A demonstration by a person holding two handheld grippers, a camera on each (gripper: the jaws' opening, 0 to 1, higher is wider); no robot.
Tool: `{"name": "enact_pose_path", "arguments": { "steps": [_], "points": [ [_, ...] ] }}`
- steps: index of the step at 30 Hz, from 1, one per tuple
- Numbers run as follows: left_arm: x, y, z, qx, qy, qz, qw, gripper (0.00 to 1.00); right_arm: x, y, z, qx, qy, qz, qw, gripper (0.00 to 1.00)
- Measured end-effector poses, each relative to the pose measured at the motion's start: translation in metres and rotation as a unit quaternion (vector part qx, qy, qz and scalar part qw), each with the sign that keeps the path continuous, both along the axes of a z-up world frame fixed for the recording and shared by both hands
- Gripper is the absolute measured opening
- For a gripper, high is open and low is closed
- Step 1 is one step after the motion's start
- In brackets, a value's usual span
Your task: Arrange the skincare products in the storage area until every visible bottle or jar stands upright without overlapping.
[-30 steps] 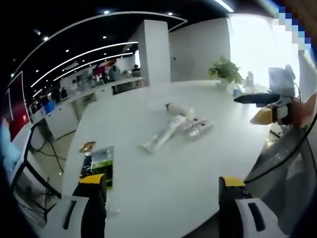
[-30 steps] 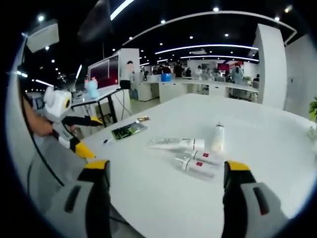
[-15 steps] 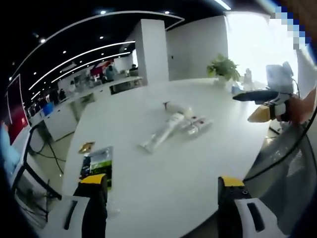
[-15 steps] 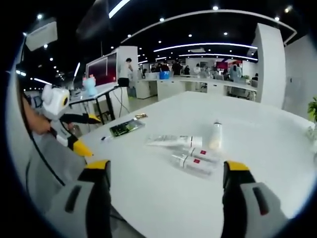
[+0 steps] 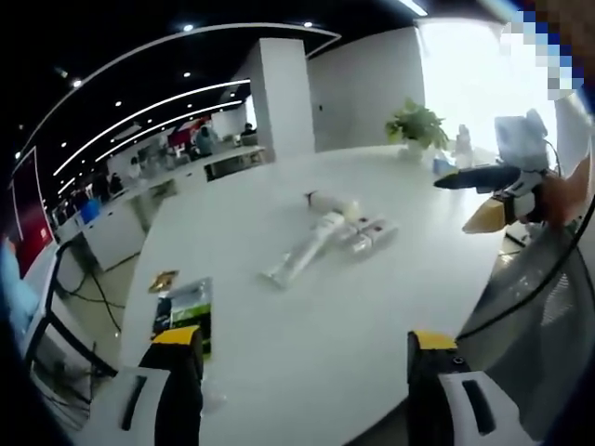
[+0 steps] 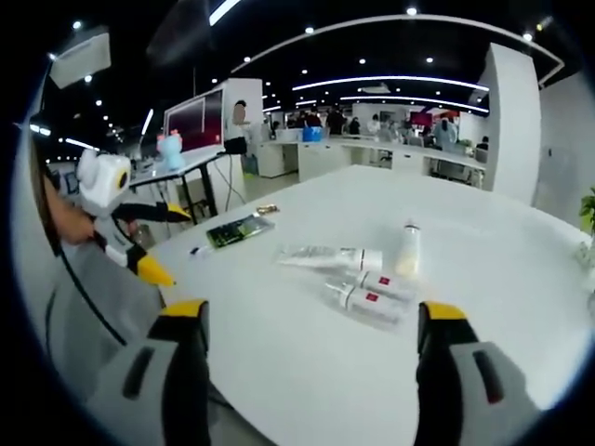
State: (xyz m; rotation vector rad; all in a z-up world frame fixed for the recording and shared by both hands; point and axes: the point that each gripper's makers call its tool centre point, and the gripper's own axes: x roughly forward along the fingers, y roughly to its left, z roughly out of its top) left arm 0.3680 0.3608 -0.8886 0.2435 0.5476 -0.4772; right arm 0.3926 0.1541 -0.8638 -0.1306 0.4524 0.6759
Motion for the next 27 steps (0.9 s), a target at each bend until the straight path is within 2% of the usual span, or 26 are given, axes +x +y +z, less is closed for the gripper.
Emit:
{"name": "enact_pose_path", "arguments": {
  "steps": [9,18,22,27],
  "points": [
    [0.002,0.002,0.001,-0.007,0.006,0.008,0.9999,0.92,0.001,-0.002,0.000,-0.003,-0.003,-0.002,1.0000,0.94],
    [0.014,0.010,0.012,-0.031,0.014,0.016,0.9993,0.93,0.000,-0.003,0.000,-0.006,-0.004,-0.003,1.0000,0.93],
    [0.032,0.001,0.019,-0.037,0.007,0.005,0.9993,0.92,0.000,-0.004,0.001,-0.006,-0.006,-0.004,1.0000,0.93],
    [0.060,-0.021,0.022,-0.037,0.001,-0.035,0.9987,0.91,0.001,-0.006,0.002,-0.009,-0.010,-0.009,0.9999,0.93]
  ]
}}
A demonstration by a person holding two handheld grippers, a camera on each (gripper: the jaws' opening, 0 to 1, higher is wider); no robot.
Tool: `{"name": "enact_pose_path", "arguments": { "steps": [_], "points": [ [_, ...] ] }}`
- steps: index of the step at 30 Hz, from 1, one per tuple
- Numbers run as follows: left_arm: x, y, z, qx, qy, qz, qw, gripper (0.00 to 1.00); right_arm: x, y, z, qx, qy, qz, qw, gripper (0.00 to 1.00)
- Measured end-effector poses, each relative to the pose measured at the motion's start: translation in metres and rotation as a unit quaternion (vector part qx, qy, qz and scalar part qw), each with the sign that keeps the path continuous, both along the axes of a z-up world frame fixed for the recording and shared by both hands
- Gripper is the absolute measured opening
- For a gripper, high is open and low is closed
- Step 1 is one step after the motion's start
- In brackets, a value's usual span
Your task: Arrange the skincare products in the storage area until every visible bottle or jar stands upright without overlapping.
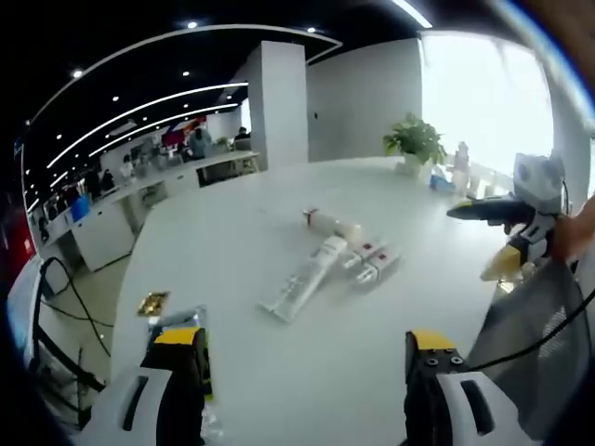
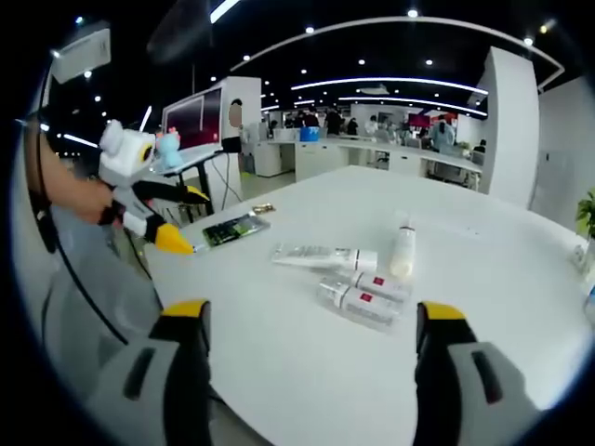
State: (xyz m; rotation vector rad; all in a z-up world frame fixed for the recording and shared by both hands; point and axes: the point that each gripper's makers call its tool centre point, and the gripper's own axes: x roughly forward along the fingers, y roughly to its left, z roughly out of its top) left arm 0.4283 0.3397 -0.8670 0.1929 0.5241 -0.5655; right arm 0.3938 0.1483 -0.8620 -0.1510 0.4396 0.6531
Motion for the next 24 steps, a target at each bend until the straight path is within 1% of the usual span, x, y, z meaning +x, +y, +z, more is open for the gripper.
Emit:
{"name": "enact_pose_path", "arguments": {
  "steps": [1,3,6,7,8,9,12,14,18,21,24],
  "points": [
    [0.006,-0.005,0.000,-0.001,0.002,-0.009,1.0000,0.90,0.000,-0.001,0.000,0.000,-0.001,-0.002,1.0000,0.92],
    [0.012,-0.013,-0.003,-0.005,0.012,-0.025,0.9996,0.88,0.001,-0.002,0.001,0.000,-0.002,-0.005,1.0000,0.92],
    [0.031,-0.026,-0.010,0.007,0.018,-0.051,0.9985,0.86,0.002,-0.006,0.001,0.001,-0.002,-0.013,0.9999,0.92],
    [0.036,-0.029,-0.013,0.009,0.021,-0.058,0.9981,0.86,0.003,-0.007,0.001,0.001,-0.001,-0.014,0.9999,0.92],
    [0.042,-0.034,-0.017,0.010,0.031,-0.068,0.9972,0.87,0.003,-0.007,0.001,0.002,-0.001,-0.016,0.9999,0.92],
    [0.049,-0.037,-0.020,0.016,0.034,-0.074,0.9965,0.87,0.003,-0.008,0.001,0.001,-0.001,-0.017,0.9999,0.92],
    [0.064,-0.043,-0.027,0.027,0.041,-0.086,0.9951,0.87,0.003,-0.008,0.000,0.001,0.000,-0.018,0.9998,0.92],
    [0.077,-0.046,-0.030,0.032,0.043,-0.093,0.9942,0.87,0.004,-0.008,0.000,0.000,0.000,-0.018,0.9998,0.92],
    [0.096,-0.050,-0.035,0.041,0.049,-0.102,0.9927,0.86,0.005,-0.009,-0.001,-0.002,0.001,-0.018,0.9998,0.92],
    [0.103,-0.051,-0.038,0.049,0.052,-0.109,0.9915,0.86,0.006,-0.010,-0.002,0.001,0.004,-0.021,0.9998,0.92],
    [0.114,-0.054,-0.042,0.066,0.054,-0.122,0.9889,0.84,0.006,-0.010,-0.003,0.001,0.007,-0.022,0.9997,0.92]
  ]
}}
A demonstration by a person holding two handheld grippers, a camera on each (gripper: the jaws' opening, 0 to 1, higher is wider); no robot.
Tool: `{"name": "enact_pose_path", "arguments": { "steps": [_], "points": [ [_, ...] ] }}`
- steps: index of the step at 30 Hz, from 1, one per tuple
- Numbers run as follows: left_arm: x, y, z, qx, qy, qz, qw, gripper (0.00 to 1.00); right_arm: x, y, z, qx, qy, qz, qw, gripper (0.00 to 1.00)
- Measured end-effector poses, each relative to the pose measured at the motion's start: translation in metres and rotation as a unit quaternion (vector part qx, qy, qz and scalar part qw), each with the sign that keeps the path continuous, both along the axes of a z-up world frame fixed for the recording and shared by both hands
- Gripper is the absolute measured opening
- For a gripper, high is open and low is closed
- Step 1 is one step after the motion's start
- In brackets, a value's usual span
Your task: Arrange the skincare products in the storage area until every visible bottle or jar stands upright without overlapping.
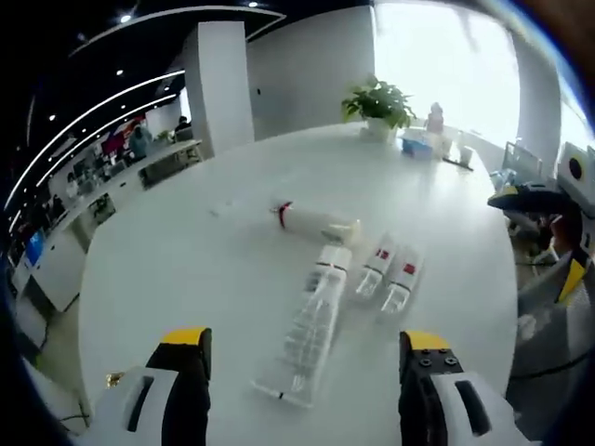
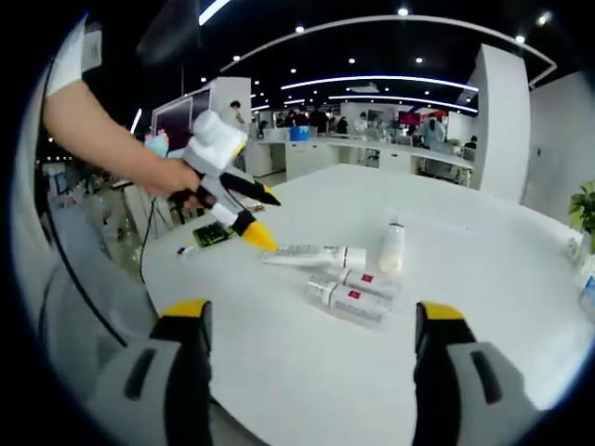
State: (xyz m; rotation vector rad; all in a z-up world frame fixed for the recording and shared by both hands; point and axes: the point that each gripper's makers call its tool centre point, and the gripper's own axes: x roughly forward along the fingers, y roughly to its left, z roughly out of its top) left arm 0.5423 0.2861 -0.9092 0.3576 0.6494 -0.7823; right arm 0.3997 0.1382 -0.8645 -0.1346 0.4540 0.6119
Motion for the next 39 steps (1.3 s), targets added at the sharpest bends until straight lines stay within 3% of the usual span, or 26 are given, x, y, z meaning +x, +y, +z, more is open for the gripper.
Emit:
{"name": "enact_pose_path", "arguments": {
  "steps": [6,8,12,16,24,27,30,31,32,34,39],
  "points": [
    [0.012,-0.006,-0.012,0.014,0.014,-0.017,0.9997,0.80,0.000,0.000,-0.003,-0.002,0.006,0.000,1.0000,0.92],
    [0.016,-0.009,-0.021,0.036,0.021,-0.036,0.9985,0.79,-0.001,-0.001,-0.004,-0.003,0.007,-0.001,1.0000,0.92],
    [0.022,-0.016,-0.032,0.039,0.045,-0.046,0.9972,0.75,0.001,-0.004,-0.004,-0.004,0.009,-0.007,0.9999,0.92],
    [0.024,-0.023,-0.046,0.053,0.070,-0.061,0.9943,0.66,0.001,-0.005,-0.005,-0.004,0.009,-0.011,0.9999,0.92],
    [0.023,-0.046,-0.060,0.050,0.088,-0.095,0.9903,0.50,0.000,-0.004,-0.005,-0.005,0.007,-0.009,0.9999,0.91],
    [0.029,-0.046,-0.068,0.069,0.084,-0.103,0.9886,0.51,0.000,-0.005,-0.004,-0.006,0.006,-0.009,0.9999,0.91],
    [0.025,-0.052,-0.069,0.068,0.107,-0.110,0.9858,0.51,0.001,-0.006,-0.003,-0.003,0.004,-0.014,0.9999,0.91],
    [0.024,-0.051,-0.073,0.076,0.109,-0.118,0.9841,0.51,0.002,-0.007,-0.003,-0.002,0.004,-0.015,0.9999,0.91],
    [0.026,-0.051,-0.071,0.082,0.093,-0.127,0.9842,0.50,0.002,-0.008,-0.003,-0.001,0.003,-0.016,0.9999,0.91],
    [0.027,-0.056,-0.069,0.061,0.102,-0.113,0.9864,0.47,0.002,-0.008,-0.003,0.000,0.004,-0.017,0.9998,0.91],
    [0.025,-0.058,-0.069,0.063,0.094,-0.149,0.9822,0.35,0.002,-0.009,-0.002,0.004,0.004,-0.019,0.9998,0.91]
  ]
}}
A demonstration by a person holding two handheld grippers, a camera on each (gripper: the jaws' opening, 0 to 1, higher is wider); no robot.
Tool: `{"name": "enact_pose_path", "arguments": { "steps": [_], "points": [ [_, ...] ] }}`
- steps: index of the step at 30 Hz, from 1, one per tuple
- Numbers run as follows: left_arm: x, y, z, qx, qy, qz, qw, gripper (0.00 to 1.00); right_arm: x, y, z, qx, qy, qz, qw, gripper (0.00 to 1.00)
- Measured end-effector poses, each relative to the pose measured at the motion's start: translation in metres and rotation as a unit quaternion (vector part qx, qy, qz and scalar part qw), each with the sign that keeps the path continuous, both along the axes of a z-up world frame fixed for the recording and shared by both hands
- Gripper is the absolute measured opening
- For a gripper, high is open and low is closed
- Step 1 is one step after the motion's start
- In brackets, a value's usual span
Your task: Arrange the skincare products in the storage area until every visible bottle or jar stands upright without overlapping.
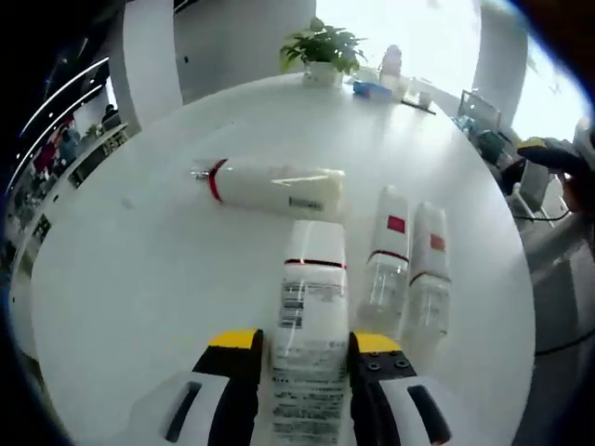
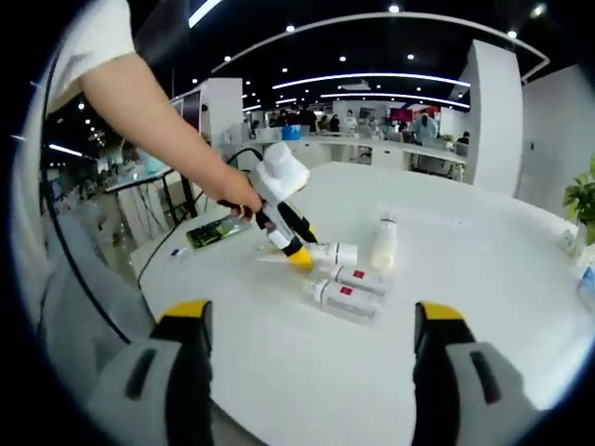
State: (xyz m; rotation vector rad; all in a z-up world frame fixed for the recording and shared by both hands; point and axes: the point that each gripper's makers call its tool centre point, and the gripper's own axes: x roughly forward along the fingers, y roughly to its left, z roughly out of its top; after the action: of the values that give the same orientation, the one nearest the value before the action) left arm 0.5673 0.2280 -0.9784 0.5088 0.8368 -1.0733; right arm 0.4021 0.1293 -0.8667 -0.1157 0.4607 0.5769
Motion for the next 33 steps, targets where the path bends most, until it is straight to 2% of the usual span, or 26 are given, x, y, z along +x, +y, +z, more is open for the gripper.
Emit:
{"name": "enact_pose_path", "arguments": {
  "steps": [7,10,11,12,13,15,17,24,27,28,30,33],
  "points": [
    [0.001,0.002,0.000,-0.004,0.001,0.020,0.9998,0.32,0.000,-0.002,0.002,0.005,-0.002,-0.003,1.0000,0.89],
    [-0.001,0.002,0.000,0.008,0.001,0.023,0.9997,0.29,0.000,-0.003,0.002,0.007,-0.003,-0.005,1.0000,0.89],
    [-0.003,0.002,0.001,0.013,-0.003,0.019,0.9997,0.28,0.000,-0.004,0.003,0.006,-0.004,-0.006,1.0000,0.89],
    [-0.002,0.004,0.002,0.028,-0.026,-0.002,0.9993,0.27,0.001,-0.005,0.003,0.007,-0.005,-0.007,0.9999,0.89],
    [-0.002,0.005,0.002,0.032,-0.033,-0.001,0.9990,0.26,0.001,-0.005,0.004,0.009,-0.005,-0.007,0.9999,0.89],
    [-0.008,0.001,0.006,0.006,-0.012,0.020,0.9997,0.25,0.001,-0.005,0.004,0.010,-0.007,-0.008,0.9999,0.89],
    [-0.008,0.003,0.009,0.012,-0.020,0.017,0.9996,0.25,0.001,-0.004,0.005,0.009,-0.009,-0.007,0.9999,0.89],
    [-0.013,0.013,0.034,-0.002,-0.030,0.041,0.9987,0.25,0.000,0.003,0.009,0.007,-0.019,0.008,0.9998,0.89],
    [-0.027,0.016,0.051,-0.011,-0.035,0.041,0.9985,0.25,-0.001,0.005,0.011,0.008,-0.024,0.013,0.9996,0.89],
    [-0.033,0.017,0.058,-0.010,-0.046,0.032,0.9984,0.25,-0.002,0.005,0.012,0.010,-0.025,0.015,0.9995,0.89],
    [-0.041,0.017,0.063,-0.012,-0.043,0.029,0.9986,0.25,-0.002,0.006,0.013,0.010,-0.027,0.018,0.9994,0.89],
    [-0.067,0.021,0.076,0.001,-0.048,0.018,0.9987,0.25,-0.003,0.011,0.016,0.012,-0.030,0.030,0.9990,0.90]
  ]
}}
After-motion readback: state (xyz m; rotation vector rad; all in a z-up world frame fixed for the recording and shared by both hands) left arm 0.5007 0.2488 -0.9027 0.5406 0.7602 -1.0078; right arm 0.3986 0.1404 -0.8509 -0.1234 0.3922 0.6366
